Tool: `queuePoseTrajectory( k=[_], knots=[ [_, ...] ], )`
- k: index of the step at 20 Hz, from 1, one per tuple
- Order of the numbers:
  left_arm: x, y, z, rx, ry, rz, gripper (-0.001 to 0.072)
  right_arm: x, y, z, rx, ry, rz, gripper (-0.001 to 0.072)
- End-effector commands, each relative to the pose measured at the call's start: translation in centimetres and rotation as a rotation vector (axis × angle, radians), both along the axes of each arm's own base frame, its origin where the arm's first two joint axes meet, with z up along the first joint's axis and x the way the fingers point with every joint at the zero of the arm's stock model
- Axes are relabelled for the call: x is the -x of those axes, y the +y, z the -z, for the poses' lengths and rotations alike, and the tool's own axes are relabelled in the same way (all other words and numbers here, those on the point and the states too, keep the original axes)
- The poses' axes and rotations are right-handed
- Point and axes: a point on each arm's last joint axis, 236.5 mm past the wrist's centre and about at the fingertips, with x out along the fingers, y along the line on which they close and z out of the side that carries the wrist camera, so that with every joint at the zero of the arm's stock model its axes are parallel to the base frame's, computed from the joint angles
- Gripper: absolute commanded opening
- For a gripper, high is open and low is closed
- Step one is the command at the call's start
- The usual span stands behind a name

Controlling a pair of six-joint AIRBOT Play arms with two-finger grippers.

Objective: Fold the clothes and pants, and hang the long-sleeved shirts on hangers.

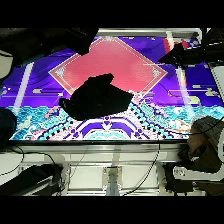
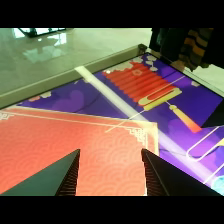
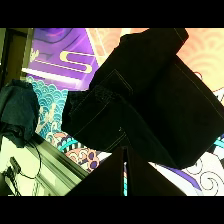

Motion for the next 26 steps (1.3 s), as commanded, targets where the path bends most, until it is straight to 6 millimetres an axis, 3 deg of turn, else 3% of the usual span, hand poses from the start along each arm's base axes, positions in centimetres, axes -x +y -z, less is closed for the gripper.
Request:
queuePoseTrajectory(
  k=[1, 5, 6, 7, 8, 12, 18, 22, 24, 25, 26],
  knots=[
    [0.0, 0.0, 0.0, -0.001, 0.0, 0.0, 0.042, 0.0, 0.1, 0.0, 0.0, -0.001, -0.001, 0.0015],
    [0.1, 0.0, 0.4, -0.011, 0.014, 0.004, 0.0414, 0.0, 0.1, 0.0, 0.0, -0.001, -0.001, 0.0015],
    [0.3, -0.1, 1.0, -0.028, 0.035, 0.012, 0.0339, 0.0, 0.1, 0.0, -0.001, -0.001, -0.001, 0.0015],
    [0.6, 0.0, 1.8, -0.053, 0.057, 0.019, 0.0138, 0.0, 0.1, 0.0, -0.001, -0.001, -0.001, 0.0015],
    [0.7, 0.1, 2.6, -0.082, 0.075, 0.018, 0.0017, 0.0, 0.1, 0.0, -0.001, -0.001, -0.001, 0.0015],
    [0.8, 1.1, 5.2, -0.153, 0.162, -0.009, 0.0015, -1.0, -0.2, -0.5, -0.009, -0.034, 0.035, 0.0015],
    [0.4, 1.9, 15.3, -0.301, 0.515, -0.057, 0.0014, -1.5, 0.1, -1.2, -0.036, -0.055, 0.046, 0.0015],
    [-1.5, 2.2, 19.4, -0.379, 0.577, -0.085, 0.0017, 0.3, 2.7, 0.0, 0.004, -0.043, -0.083, 0.0036],
    [-2.3, 3.0, 20.2, -0.421, 0.574, -0.115, 0.0056, -0.2, 4.8, 0.9, 0.032, -0.061, -0.109, 0.0338],
    [-2.7, 3.5, 20.7, -0.445, 0.57, -0.133, 0.0265, -0.5, 5.9, 1.8, 0.061, -0.064, -0.125, 0.0384],
    [-3.0, 3.6, 21.2, -0.459, 0.574, -0.139, 0.0504, -0.5, 6.7, 3.0, 0.098, -0.059, -0.147, 0.0385]
  ],
)
